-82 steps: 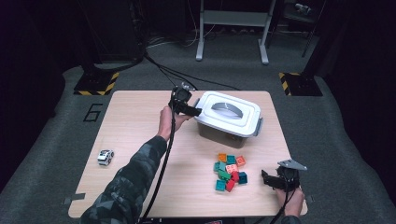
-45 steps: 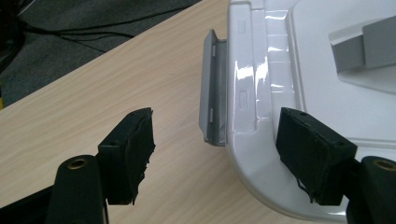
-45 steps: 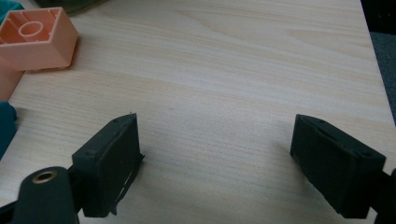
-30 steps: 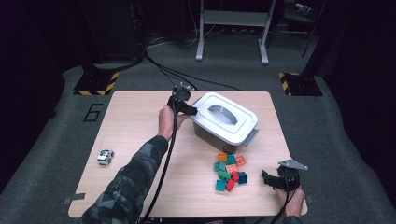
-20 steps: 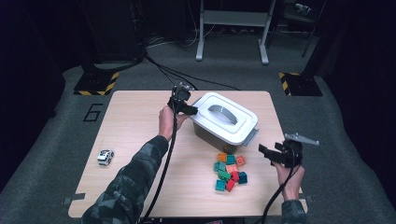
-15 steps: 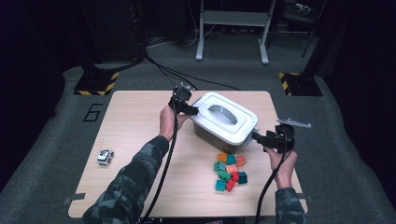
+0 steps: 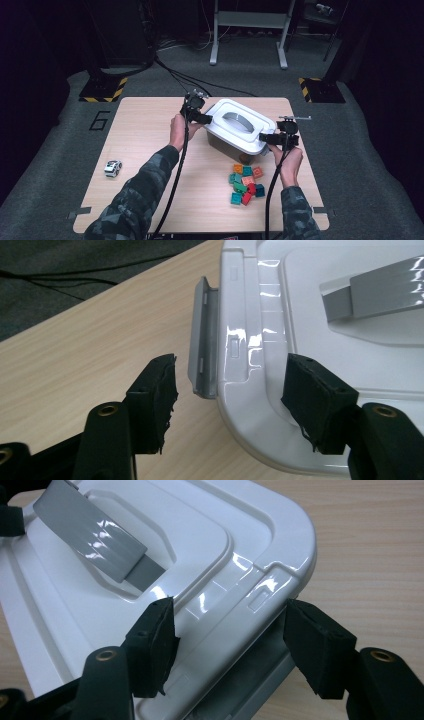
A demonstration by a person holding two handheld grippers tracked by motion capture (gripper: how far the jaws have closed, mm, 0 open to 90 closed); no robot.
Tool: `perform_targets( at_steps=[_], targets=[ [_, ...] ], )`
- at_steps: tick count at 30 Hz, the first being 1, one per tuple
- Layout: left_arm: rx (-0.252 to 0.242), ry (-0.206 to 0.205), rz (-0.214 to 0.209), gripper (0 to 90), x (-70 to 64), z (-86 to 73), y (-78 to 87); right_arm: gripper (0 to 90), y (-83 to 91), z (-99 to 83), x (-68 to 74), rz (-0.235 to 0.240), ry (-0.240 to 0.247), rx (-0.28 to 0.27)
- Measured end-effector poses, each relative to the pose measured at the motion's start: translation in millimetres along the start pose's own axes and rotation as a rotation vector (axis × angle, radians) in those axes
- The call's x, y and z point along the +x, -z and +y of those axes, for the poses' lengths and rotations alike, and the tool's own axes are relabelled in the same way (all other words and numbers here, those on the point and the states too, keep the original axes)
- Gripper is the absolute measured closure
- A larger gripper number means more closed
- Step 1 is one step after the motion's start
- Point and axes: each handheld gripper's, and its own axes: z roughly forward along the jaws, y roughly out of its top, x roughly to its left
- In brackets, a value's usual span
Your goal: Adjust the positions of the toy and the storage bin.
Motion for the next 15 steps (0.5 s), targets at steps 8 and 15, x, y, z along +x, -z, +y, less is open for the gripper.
perform_targets(
  at_steps=[8,15],
  targets=[
    [0.006,0.037,-0.095,45.6,8.5,-7.7,5.6,43.1,-7.3,8.8,-2.7,0.013,0.033,-0.008],
    [-0.006,0.077,-0.16,46.9,13.1,-17.9,10.6,50.6,-12.5,19.8,9.5,-0.042,0.106,-0.001]
  ],
)
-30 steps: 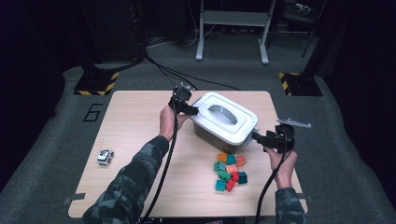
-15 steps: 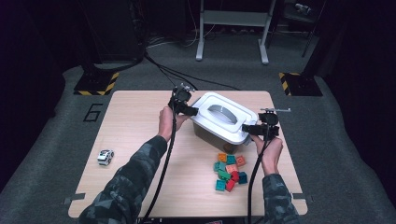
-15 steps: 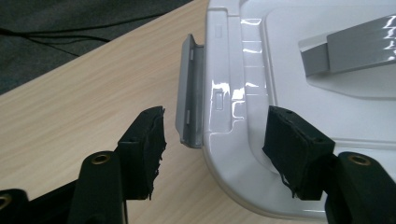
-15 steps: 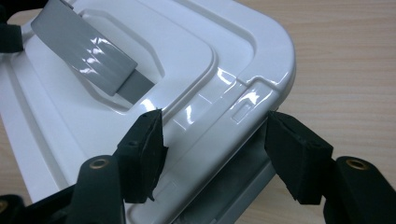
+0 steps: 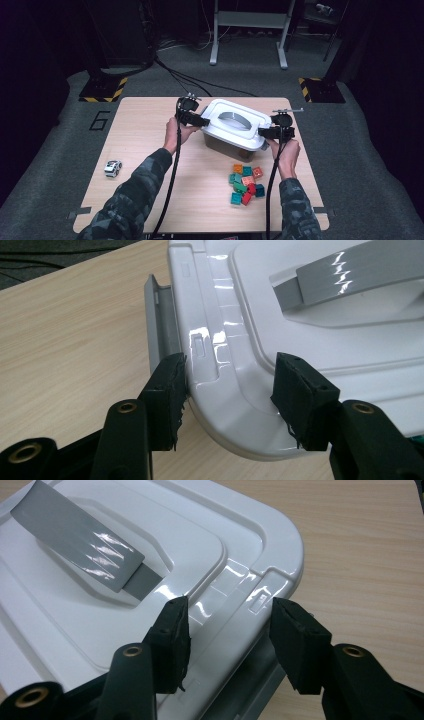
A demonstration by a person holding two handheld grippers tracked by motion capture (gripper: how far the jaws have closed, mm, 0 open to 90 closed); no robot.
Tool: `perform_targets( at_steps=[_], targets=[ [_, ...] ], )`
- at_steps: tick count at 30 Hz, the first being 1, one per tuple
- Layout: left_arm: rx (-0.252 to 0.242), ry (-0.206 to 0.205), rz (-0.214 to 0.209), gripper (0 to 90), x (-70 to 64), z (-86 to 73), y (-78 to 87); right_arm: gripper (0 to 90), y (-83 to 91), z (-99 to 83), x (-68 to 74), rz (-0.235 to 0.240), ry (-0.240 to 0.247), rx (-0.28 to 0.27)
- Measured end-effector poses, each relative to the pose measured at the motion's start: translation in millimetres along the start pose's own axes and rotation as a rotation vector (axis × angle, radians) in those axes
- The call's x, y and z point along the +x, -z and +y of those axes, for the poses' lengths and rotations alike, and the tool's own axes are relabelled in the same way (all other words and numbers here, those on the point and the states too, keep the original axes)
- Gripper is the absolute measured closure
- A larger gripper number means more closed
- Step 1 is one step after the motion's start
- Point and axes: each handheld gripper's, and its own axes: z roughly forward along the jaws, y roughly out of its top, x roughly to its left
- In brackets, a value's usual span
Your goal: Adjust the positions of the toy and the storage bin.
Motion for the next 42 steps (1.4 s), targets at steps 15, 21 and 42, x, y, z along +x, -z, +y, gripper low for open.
perform_targets(
  at_steps=[15,21,42],
  targets=[
    [0.001,0.07,-0.07,45.8,12.2,-23.1,18.7,55.8,-12.7,10.3,5.1,0.043,0.031,-0.007],
    [-0.006,0.074,-0.052,45.3,11.2,-33.9,28.2,55.9,-17.5,13.2,11.3,0.062,0.043,-0.008],
    [-0.111,-0.038,-0.024,16.9,8.2,-29.0,46.6,25.3,8.7,-7.3,9.7,0.096,0.1,-0.084]
  ],
)
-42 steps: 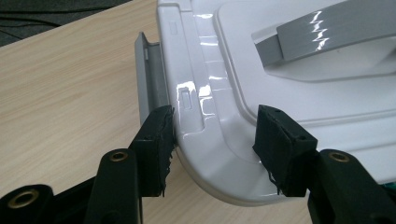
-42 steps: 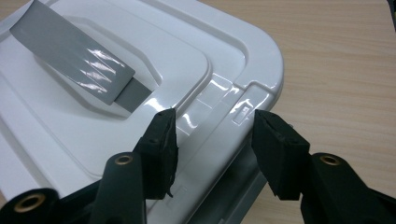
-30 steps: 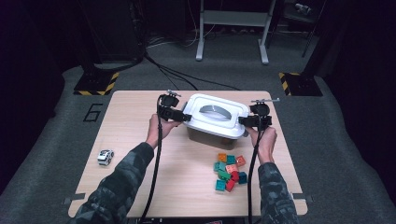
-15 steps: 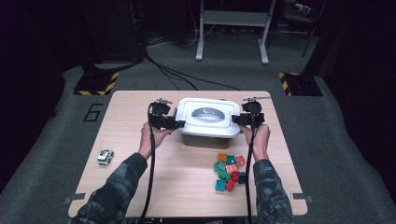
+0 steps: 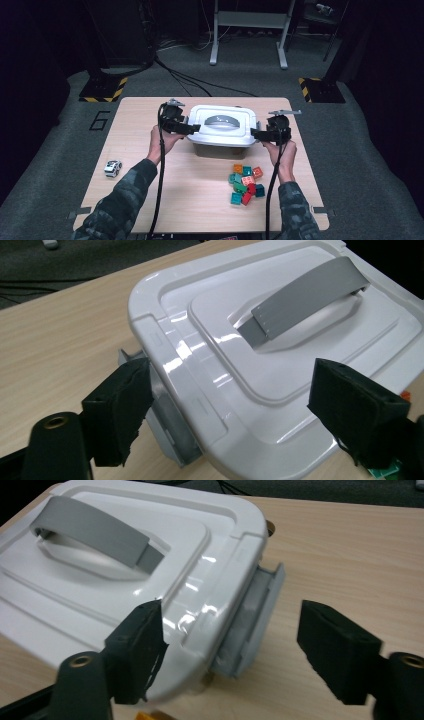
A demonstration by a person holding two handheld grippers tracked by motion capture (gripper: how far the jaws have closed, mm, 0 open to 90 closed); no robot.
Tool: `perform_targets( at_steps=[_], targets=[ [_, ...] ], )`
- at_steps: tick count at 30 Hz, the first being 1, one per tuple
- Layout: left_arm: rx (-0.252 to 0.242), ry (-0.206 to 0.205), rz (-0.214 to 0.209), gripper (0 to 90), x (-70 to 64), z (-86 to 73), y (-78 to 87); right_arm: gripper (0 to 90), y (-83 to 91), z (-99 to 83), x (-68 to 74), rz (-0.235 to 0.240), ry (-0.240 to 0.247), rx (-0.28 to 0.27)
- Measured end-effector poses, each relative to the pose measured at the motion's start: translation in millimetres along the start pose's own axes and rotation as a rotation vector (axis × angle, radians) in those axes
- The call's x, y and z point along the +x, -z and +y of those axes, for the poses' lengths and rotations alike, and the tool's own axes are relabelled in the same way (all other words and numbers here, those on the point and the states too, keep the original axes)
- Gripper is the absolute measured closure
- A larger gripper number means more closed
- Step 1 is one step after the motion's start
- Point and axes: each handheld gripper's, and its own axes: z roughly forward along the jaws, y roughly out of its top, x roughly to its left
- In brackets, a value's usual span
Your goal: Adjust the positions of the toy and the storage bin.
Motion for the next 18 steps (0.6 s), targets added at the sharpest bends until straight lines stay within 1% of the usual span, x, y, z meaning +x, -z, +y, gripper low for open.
perform_targets(
  at_steps=[1,2,3,4,5,6,7,8,9,10,11,12,13,14,15,16,18],
  targets=[
    [-0.004,-0.007,-0.005,15.6,-1.5,2.7,-1.2,24.5,4.7,-3.8,-2.5,-0.001,-0.005,0.0],
    [-0.003,-0.017,-0.021,15.3,-3.0,6.4,-3.4,22.8,9.5,-8.5,-5.9,0.002,-0.007,-0.01],
    [0.004,-0.033,-0.018,14.9,-4.7,9.6,-5.8,18.6,15.8,-14.4,-9.0,-0.013,-0.014,-0.013],
    [-0.005,-0.041,-0.029,14.7,-6.4,12.3,-8.6,15.6,25.1,-25.2,-16.5,-0.019,-0.027,-0.021],
    [0.002,-0.06,-0.038,14.6,-9.7,17.6,-13.0,14.2,28.3,-29.3,-19.6,-0.02,-0.039,-0.02],
    [0.002,-0.06,-0.038,14.7,-9.7,17.6,-13.0,14.2,28.3,-29.3,-19.6,-0.02,-0.039,-0.02],
    [-0.001,-0.067,-0.045,14.7,-11.8,20.2,-16.3,13.8,32.5,-35.5,-24.3,-0.024,-0.048,-0.022],
    [0.004,-0.082,-0.057,14.8,-14.2,23.6,-20.7,12.5,36.1,-42.3,-28.7,-0.029,-0.056,-0.028],
    [0.01,-0.093,-0.054,14.7,-16.8,26.0,-24.2,10.8,39.9,-51.0,-34.0,-0.035,-0.058,-0.024],
    [0.013,-0.105,-0.064,14.9,-19.2,28.4,-27.3,8.5,44.4,-65.7,-42.3,-0.048,-0.067,-0.021],
    [0.018,-0.114,-0.07,14.9,-21.1,30.0,-29.8,8.5,44.4,-65.7,-42.3,-0.048,-0.067,-0.021],
    [0.031,-0.145,-0.062,14.8,-25.4,32.8,-34.3,8.1,45.8,-71.2,-45.2,-0.051,-0.074,-0.018],
    [0.032,-0.157,-0.061,15.2,-27.8,33.6,-37.0,7.4,47.4,-82.6,-50.6,-0.066,-0.076,-0.014],
    [0.038,-0.161,-0.074,15.3,-30.3,34.7,-40.1,7.2,47.8,-88.5,-52.7,-0.07,-0.081,-0.01],
    [0.047,-0.177,-0.07,15.7,-32.5,36.2,-42.7,7.1,47.5,-96.7,-56.1,-0.072,-0.079,-0.006],
    [0.046,-0.193,-0.068,16.6,-34.6,37.4,-44.7,6.8,46.0,-104.8,-58.5,-0.068,-0.082,0.008],
    [0.041,-0.205,-0.08,20.3,-37.4,39.6,-47.5,6.9,43.2,-118.7,-62.1,-0.075,-0.082,0.027]
  ],
)
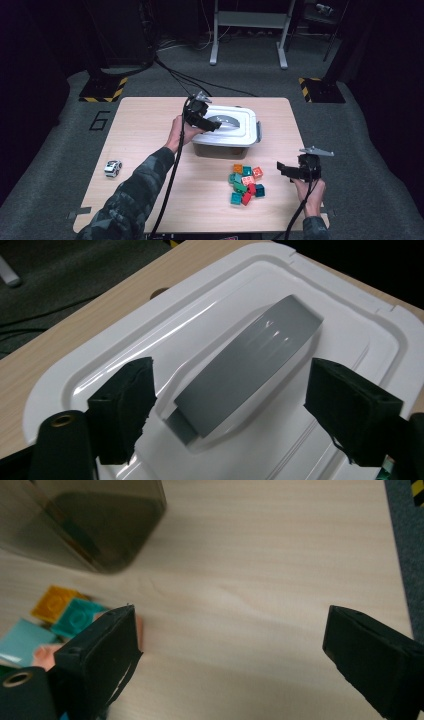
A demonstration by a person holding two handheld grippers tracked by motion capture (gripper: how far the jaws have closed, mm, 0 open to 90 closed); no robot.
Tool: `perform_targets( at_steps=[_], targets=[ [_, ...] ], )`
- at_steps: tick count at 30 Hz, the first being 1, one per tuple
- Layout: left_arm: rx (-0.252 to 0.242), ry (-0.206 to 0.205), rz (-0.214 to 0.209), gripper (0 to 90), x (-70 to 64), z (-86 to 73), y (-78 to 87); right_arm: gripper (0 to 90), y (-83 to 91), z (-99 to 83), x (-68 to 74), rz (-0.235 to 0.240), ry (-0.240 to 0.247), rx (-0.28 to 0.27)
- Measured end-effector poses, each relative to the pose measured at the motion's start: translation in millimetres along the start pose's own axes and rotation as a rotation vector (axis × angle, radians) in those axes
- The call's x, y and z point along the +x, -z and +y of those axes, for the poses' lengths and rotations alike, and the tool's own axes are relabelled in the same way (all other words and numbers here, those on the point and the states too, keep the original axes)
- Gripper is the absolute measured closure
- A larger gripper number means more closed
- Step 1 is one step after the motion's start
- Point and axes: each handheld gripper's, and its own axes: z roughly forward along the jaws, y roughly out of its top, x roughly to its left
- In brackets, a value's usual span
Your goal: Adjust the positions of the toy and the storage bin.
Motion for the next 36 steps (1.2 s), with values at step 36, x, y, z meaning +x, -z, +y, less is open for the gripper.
perform_targets(
  at_steps=[36],
  targets=[
    [0.019,-0.106,-0.032,48.3,-20.4,3.8,2.2,12.5,-17.1,-65.3,-18.0,-0.029,-0.031,-0.033]
  ],
)
